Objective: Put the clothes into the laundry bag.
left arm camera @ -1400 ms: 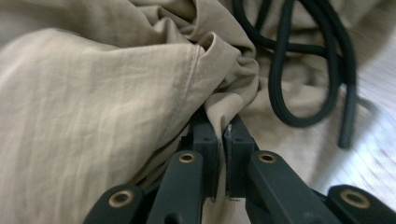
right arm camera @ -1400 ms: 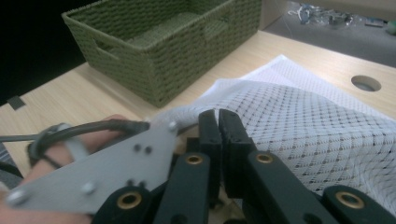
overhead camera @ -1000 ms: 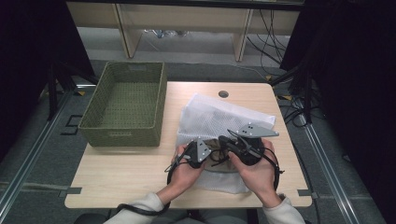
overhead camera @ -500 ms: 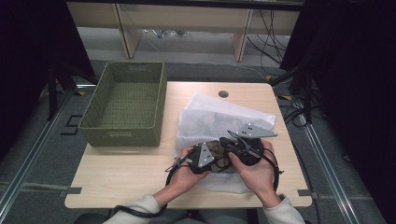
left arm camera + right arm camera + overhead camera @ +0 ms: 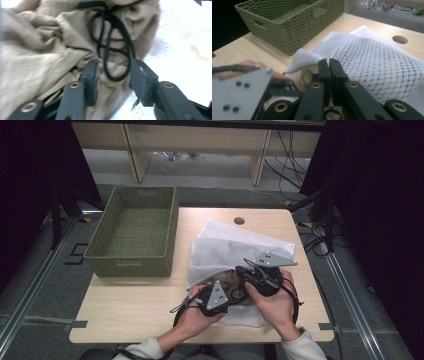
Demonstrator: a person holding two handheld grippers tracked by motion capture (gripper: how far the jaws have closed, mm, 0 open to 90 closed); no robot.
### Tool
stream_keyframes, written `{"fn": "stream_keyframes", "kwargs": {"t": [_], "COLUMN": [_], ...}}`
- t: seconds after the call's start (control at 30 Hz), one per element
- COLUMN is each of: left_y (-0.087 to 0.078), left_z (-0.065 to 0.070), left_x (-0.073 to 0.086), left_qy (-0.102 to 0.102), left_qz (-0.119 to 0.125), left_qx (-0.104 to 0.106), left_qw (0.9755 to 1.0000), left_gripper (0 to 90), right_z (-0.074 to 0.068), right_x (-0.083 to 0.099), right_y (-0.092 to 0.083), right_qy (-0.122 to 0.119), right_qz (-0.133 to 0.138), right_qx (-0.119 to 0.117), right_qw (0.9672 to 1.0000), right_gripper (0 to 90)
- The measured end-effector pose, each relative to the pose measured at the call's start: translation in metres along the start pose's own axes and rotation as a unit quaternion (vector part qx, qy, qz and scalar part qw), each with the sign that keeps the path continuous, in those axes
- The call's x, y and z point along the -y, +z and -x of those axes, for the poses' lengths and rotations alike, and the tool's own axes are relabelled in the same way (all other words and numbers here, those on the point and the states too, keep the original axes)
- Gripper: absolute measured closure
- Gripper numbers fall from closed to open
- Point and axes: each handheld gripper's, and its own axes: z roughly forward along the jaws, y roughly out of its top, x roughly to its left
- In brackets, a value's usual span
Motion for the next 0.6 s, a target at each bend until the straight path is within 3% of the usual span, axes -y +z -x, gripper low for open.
{"fn": "stream_keyframes", "kwargs": {"t": [0.1,0.13,0.17,0.23,0.27,0.3,0.4,0.43,0.5,0.57,0.6], "left_y": [0.012,0.018,0.021,0.031,0.034,0.039,0.048,0.050,0.053,0.055,0.058], "left_z": [0.006,0.006,0.006,0.006,0.006,0.005,0.003,0.003,0.001,0.000,-0.004], "left_x": [0.000,0.001,0.001,0.001,0.000,0.000,-0.001,-0.002,-0.003,-0.004,-0.004], "left_qy": [-0.005,-0.001,0.010,0.002,0.012,0.012,0.013,0.011,0.014,0.015,0.006], "left_qz": [-0.009,-0.011,-0.018,-0.026,-0.044,-0.045,-0.053,-0.052,-0.054,-0.053,-0.050], "left_qx": [0.012,0.017,-0.002,0.008,0.021,0.027,0.021,0.011,0.008,0.003,-0.005], "left_qw": [0.9999,0.9998,0.9998,0.9996,0.9987,0.9985,0.9983,0.9985,0.9984,0.9985,0.9987], "left_gripper": [66.6,68.3,70.1,72.0,73.0,73.7,74.6,74.9,75.4,76.2,76.7], "right_z": [-0.003,-0.002,-0.003,-0.003,-0.004,-0.003,-0.003,-0.003,-0.002,-0.002,-0.003], "right_x": [0.000,0.000,0.000,0.000,0.000,0.000,0.000,0.000,-0.001,-0.002,-0.002], "right_y": [0.001,0.001,0.001,0.001,0.000,0.000,-0.001,0.000,-0.002,-0.002,-0.003], "right_qy": [0.015,0.005,0.003,0.002,0.006,0.007,0.005,0.015,-0.004,-0.002,0.003], "right_qz": [0.001,-0.002,-0.001,-0.002,-0.002,-0.002,0.003,0.005,0.004,0.004,0.008], "right_qx": [-0.012,-0.005,-0.006,-0.007,-0.007,-0.006,-0.005,-0.010,-0.006,-0.006,-0.009], "right_qw": [0.9998,1.0000,1.0000,1.0000,1.0000,1.0000,1.0000,0.9998,1.0000,1.0000,0.9999], "right_gripper": [89.6,89.6,89.6,89.6,89.6,89.7,89.6,89.7,89.6,89.7,89.6]}}
